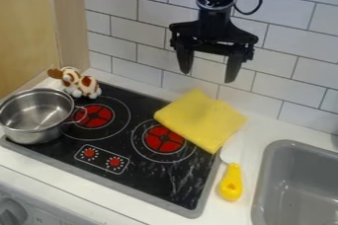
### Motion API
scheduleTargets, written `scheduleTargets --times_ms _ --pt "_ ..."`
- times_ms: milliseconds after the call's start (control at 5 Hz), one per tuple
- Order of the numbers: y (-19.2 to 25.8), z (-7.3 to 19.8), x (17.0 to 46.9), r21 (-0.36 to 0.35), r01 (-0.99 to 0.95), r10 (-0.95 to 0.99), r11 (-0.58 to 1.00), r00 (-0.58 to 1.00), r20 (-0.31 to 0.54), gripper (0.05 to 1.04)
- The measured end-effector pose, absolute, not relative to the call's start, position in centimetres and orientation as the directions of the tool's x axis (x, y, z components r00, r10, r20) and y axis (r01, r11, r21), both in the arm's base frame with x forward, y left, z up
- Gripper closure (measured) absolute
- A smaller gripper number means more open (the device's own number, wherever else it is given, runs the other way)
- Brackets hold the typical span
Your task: Put the silver pot on the top of the yellow cloth
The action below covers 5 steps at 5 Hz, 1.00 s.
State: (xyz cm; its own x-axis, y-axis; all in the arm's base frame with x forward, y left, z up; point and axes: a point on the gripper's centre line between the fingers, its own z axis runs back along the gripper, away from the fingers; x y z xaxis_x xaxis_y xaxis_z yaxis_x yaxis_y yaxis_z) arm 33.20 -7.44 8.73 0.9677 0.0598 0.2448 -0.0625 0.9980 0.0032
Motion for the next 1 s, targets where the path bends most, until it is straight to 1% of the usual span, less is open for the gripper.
scheduleTargets --times_ms 200,400,600,800,1000 --pt "-7.0 7.1 32.2 0.022 -0.07 0.065 0.997 0.979 0.191 0.085" --pt "-6.1 6.4 31.2 0.068 -0.138 0.125 0.988 0.978 0.167 0.085" --pt "-5.1 7.7 30.4 0.083 -0.244 0.224 0.966 0.955 0.196 0.085" --pt "-3.9 8.0 29.6 0.115 -0.387 0.362 0.915 0.913 0.189 0.085" --pt "-2.3 8.3 28.2 0.095 -0.513 0.487 0.853 0.849 0.203 0.085"
